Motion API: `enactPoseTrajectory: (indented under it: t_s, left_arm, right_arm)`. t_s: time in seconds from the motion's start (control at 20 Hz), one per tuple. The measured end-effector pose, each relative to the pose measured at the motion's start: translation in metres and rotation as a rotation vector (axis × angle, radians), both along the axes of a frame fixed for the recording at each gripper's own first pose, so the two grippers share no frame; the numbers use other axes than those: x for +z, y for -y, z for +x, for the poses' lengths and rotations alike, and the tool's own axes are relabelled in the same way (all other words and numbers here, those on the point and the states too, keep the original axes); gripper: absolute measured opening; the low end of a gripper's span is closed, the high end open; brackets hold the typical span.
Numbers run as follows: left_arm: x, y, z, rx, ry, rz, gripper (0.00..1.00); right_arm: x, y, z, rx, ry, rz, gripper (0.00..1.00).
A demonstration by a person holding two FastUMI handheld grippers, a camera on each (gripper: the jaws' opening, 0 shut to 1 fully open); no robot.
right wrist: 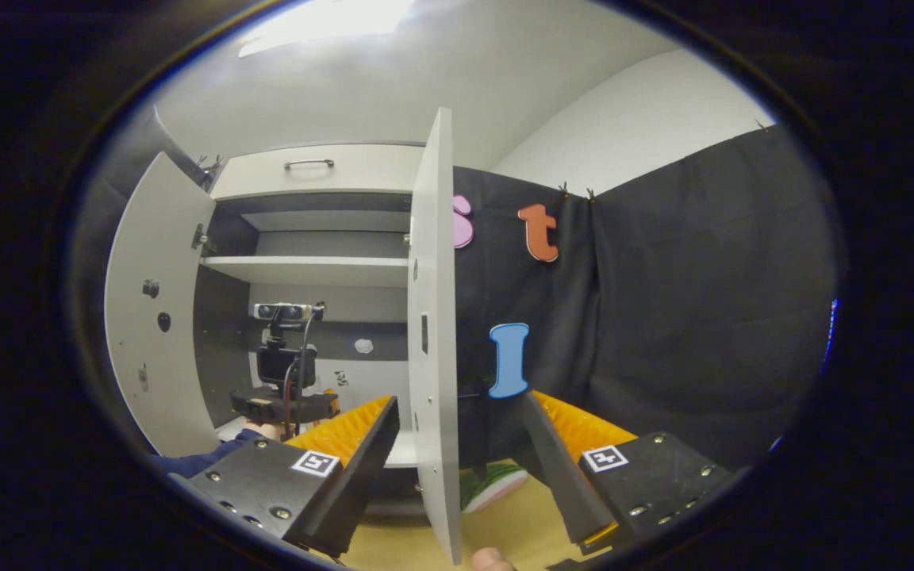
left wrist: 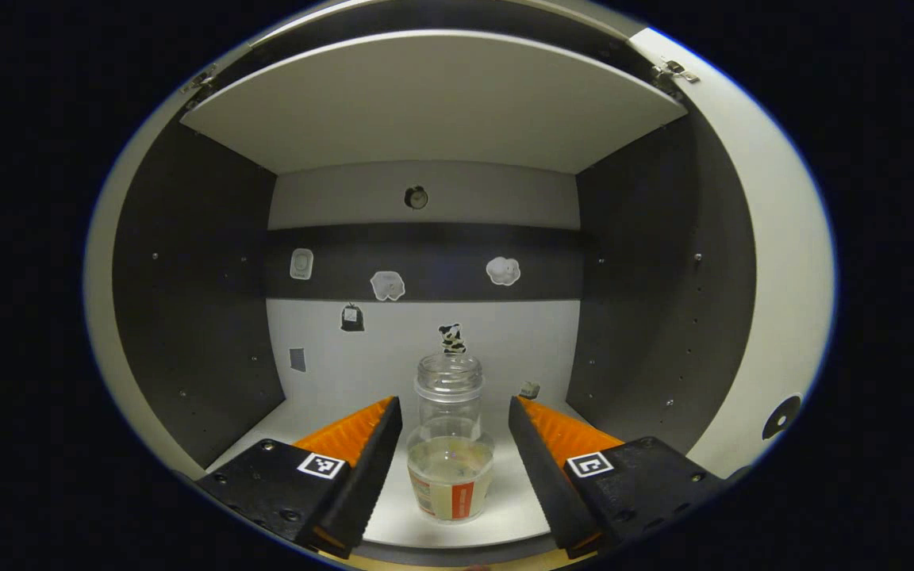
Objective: Grasp the bottle in the cabinet with the left hand and place it on the coaster, then close the right door with the right hand and the left door with the left hand.
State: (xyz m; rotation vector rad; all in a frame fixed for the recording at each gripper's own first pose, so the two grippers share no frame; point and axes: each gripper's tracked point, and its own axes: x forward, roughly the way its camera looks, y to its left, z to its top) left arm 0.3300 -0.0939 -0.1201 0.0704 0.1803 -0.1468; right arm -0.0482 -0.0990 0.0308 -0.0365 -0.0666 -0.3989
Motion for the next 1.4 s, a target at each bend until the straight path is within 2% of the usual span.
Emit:
enactPoseTrajectory:
  t_s: [0.05, 0.1, 0.15, 0.3, 0.55, 0.6, 0.7, 0.75, 0.95, 1.05, 1.15, 1.4]
  left_arm:
    - [-0.003, -0.001, 0.004, 0.007, -0.009, 0.000, 0.78]
    - [-0.004, -0.004, 0.006, 0.014, -0.013, -0.005, 0.75]
    - [-0.004, -0.004, 0.011, 0.020, -0.001, -0.010, 0.57]
    - [0.000, -0.006, 0.004, 0.015, -0.003, -0.004, 0.51]
    - [0.016, -0.010, -0.018, -0.022, 0.005, -0.069, 0.45]
    - [0.022, -0.011, -0.026, -0.036, 0.014, -0.076, 0.47]
    - [0.032, -0.012, -0.047, -0.071, 0.025, -0.080, 0.47]
    - [0.037, -0.014, -0.059, -0.086, 0.029, -0.083, 0.45]
    - [0.042, -0.018, -0.110, -0.157, 0.013, -0.115, 0.47]
    - [0.037, -0.024, -0.134, -0.182, -0.008, -0.121, 0.47]
    - [0.030, -0.032, -0.157, -0.196, -0.023, -0.117, 0.47]
    - [-0.018, -0.047, -0.210, -0.219, -0.117, -0.118, 0.47]
  right_arm:
    - [0.000, 0.002, -0.001, -0.006, -0.001, 0.000, 0.96]
    - [0.000, 0.004, -0.001, -0.011, -0.001, 0.000, 0.96]
    - [-0.001, 0.005, -0.002, -0.013, -0.002, -0.001, 0.96]
    - [0.000, 0.008, -0.002, -0.013, 0.002, -0.001, 0.96]
    - [0.006, 0.007, -0.005, 0.013, 0.023, -0.002, 0.93]
    - [0.007, 0.007, -0.005, 0.020, 0.026, -0.001, 0.93]
    - [0.009, 0.005, -0.007, 0.034, 0.030, 0.001, 0.96]
    - [0.010, 0.005, -0.009, 0.041, 0.035, 0.003, 0.96]
    - [0.014, -0.004, -0.015, 0.076, 0.048, 0.006, 0.93]
    - [0.015, -0.010, -0.018, 0.094, 0.050, 0.009, 0.96]
    - [0.016, -0.015, -0.023, 0.113, 0.051, 0.013, 0.93]
    - [0.019, -0.031, -0.029, 0.160, 0.051, 0.009, 0.95]
